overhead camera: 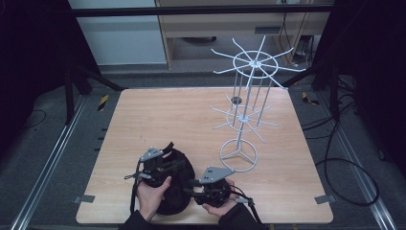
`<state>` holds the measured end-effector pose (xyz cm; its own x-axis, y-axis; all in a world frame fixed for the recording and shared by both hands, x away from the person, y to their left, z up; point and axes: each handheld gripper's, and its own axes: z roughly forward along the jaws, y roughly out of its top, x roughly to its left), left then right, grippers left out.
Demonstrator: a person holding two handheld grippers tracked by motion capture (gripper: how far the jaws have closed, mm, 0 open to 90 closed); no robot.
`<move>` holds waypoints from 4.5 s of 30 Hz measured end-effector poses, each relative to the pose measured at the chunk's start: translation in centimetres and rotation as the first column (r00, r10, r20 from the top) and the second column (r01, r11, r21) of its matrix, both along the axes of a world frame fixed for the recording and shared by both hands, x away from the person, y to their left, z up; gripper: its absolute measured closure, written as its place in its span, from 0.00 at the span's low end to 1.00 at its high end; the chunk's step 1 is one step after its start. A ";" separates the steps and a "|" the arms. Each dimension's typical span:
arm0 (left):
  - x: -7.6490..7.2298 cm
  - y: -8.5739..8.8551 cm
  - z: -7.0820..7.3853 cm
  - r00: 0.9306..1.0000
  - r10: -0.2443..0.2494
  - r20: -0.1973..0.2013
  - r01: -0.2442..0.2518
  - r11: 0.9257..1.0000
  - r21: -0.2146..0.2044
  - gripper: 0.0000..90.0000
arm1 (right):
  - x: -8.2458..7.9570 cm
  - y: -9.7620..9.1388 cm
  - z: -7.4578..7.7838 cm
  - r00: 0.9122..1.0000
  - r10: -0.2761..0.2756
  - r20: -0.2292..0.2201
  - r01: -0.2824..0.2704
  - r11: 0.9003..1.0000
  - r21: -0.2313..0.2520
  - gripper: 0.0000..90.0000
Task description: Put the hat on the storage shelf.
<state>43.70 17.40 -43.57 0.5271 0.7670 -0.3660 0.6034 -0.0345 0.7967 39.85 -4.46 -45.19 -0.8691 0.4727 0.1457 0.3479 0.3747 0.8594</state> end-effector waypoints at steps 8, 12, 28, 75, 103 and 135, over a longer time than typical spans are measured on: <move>-1.8 0.3 3.7 0.988 -0.026 0.151 0.024 1.000 0.018 0.90 | -0.5 -1.3 2.7 0.997 -0.016 0.072 0.010 0.997 0.083 0.55; -2.0 1.0 4.6 0.982 -0.035 0.184 0.037 0.999 -0.007 0.91 | -0.4 -2.4 3.8 0.993 -0.068 0.097 0.056 0.991 0.119 0.52; -3.0 -0.2 5.4 0.945 -0.188 0.268 0.195 0.981 0.002 0.91 | 1.5 -1.7 0.8 0.996 -0.079 0.051 0.071 0.987 0.142 0.92; -2.8 12.4 1.3 0.965 0.116 0.236 -0.159 0.972 0.175 0.54 | 0.9 5.0 2.4 0.980 -0.103 0.173 0.113 0.992 -0.051 0.61; 1.3 1.6 -2.3 0.995 -0.095 0.025 0.064 0.826 0.560 0.62 | 0.2 -16.7 -1.2 0.832 -0.550 0.066 0.554 0.830 -0.064 0.49; -2.8 5.6 6.2 0.917 -0.089 0.388 0.038 0.990 0.138 0.97 | 1.1 -17.6 -2.3 0.816 -0.573 0.074 0.578 0.808 -0.112 0.46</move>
<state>40.93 23.00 -37.36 0.6577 0.7529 -0.0233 0.2363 -0.1768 0.9554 40.99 -22.07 -47.53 -0.4352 0.9000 0.0269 0.5042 0.2188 0.8354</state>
